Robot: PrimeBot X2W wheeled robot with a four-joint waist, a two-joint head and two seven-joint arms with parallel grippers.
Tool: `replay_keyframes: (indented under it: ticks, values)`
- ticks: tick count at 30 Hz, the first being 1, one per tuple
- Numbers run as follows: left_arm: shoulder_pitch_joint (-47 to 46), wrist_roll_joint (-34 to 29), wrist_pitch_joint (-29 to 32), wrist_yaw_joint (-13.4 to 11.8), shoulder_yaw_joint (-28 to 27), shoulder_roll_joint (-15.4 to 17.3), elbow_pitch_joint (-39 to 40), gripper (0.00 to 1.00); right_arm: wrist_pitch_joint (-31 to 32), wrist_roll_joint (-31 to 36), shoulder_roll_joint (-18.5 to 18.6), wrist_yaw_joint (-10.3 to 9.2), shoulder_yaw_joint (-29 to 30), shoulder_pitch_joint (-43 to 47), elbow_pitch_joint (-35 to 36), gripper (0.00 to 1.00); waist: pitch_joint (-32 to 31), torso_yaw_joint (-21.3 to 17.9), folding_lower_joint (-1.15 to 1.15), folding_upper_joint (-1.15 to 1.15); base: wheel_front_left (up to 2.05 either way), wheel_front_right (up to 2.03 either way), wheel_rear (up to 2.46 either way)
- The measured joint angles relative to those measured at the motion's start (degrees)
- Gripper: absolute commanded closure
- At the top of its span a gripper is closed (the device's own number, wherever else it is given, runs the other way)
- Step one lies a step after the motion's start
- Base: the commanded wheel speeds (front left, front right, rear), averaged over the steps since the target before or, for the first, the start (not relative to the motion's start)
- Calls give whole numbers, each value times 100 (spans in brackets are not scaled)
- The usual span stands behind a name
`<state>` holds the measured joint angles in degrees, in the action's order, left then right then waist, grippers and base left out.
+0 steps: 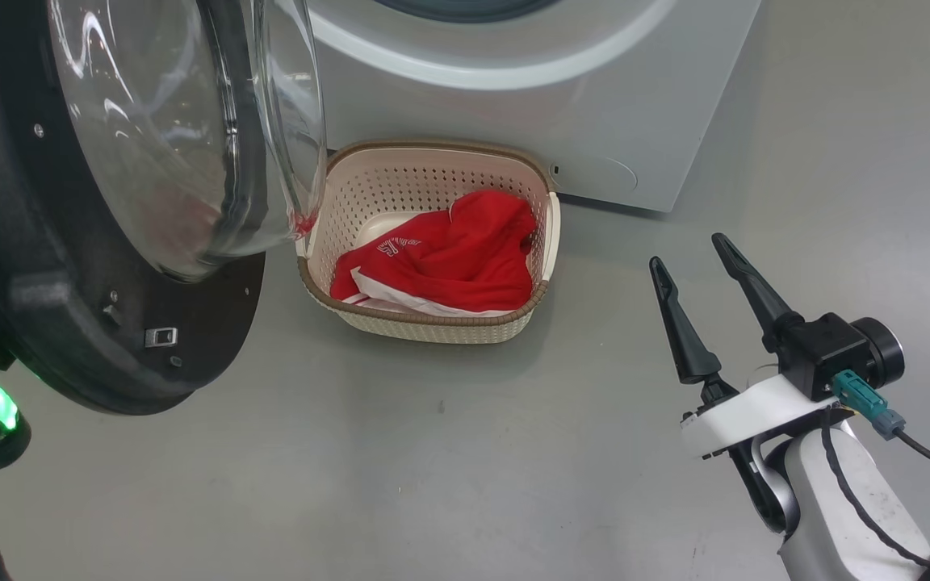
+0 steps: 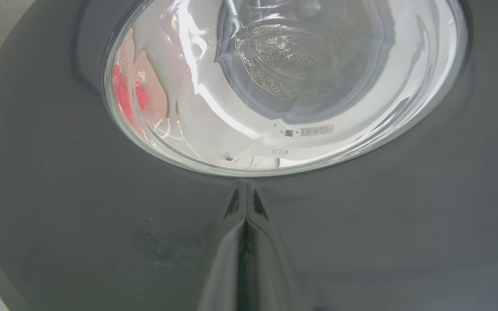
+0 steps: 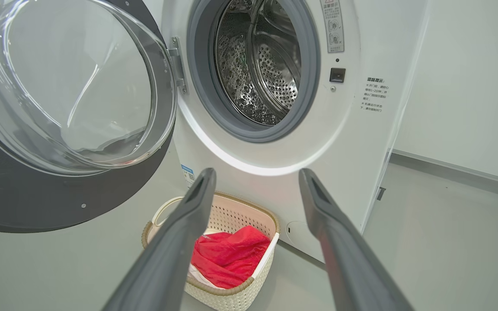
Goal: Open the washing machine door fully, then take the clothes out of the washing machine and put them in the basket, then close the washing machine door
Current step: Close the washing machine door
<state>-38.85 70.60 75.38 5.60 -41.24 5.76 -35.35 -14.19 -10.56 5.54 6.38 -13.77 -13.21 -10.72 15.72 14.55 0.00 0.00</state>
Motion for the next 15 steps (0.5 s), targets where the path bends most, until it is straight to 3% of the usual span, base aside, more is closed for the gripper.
replay_keyframes:
  ticks: [15]
  values:
    - [378, -205, -68, 44, 131, -160, 857, 100, 0, -3, -12, -3, 7, 2, -5, 0, -49, -35, 0, 0, 0, 0, 0]
